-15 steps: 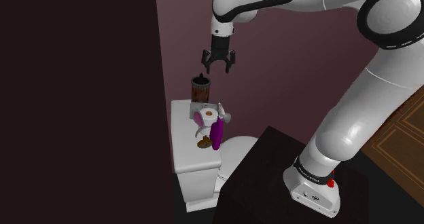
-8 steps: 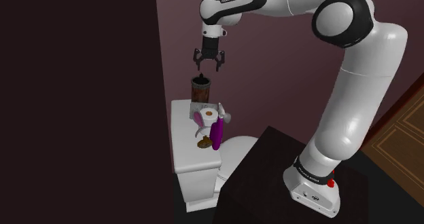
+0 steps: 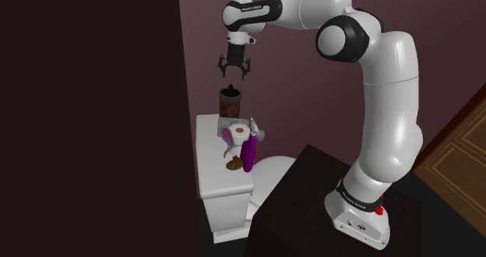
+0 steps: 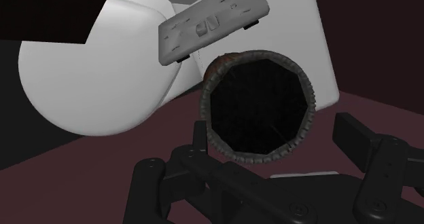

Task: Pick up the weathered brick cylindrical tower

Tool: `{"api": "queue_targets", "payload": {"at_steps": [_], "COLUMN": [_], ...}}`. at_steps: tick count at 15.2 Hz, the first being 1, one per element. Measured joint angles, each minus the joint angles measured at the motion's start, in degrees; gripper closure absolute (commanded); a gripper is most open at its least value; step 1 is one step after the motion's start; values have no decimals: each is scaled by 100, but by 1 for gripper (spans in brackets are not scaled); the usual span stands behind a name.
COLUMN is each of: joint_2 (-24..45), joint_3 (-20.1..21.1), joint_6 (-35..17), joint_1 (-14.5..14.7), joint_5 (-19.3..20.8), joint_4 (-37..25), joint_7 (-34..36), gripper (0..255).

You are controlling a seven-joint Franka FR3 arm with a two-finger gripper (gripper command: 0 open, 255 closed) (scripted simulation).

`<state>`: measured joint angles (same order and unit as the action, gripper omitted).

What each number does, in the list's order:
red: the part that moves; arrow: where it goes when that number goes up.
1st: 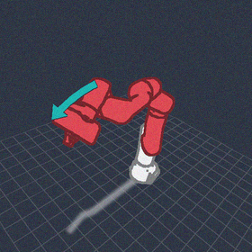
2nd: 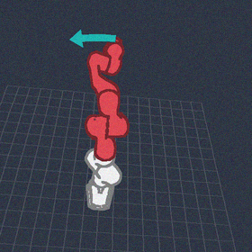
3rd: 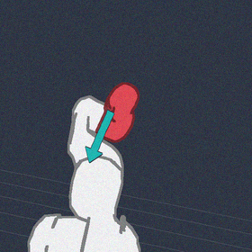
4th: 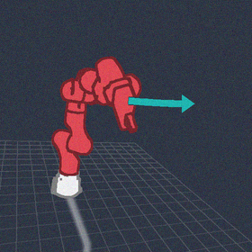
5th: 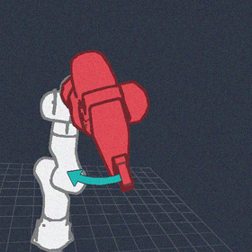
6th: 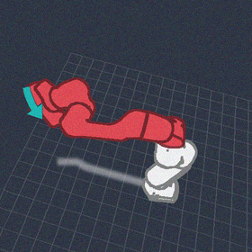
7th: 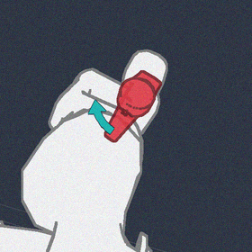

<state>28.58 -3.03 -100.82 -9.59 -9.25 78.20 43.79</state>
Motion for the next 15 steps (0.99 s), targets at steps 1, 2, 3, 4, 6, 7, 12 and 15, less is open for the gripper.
{"api": "queue_targets", "payload": {"at_steps": [1, 2, 3, 4, 6, 7, 12, 15], "joint_2": [243, 405, 492, 531, 559, 583, 639, 636], "joint_3": [-26, -45, -54, -56, -57, -58, -55, -55], "joint_6": [60, 132, 114, 66, -67, -124, -341, -355], "joint_1": [-33, -69, -83, -82, -79, -85, -78, -77], "joint_5": [-35, -56, -68, -76, -84, -89, -100, -101], "joint_4": [-308, -540, -613, -604, -500, -465, -303, -290], "joint_7": [119, 175, 203, 220, 216, 202, 177, 175], "gripper": [0, 0, 0, 0, 0, 0, 255, 255]}}
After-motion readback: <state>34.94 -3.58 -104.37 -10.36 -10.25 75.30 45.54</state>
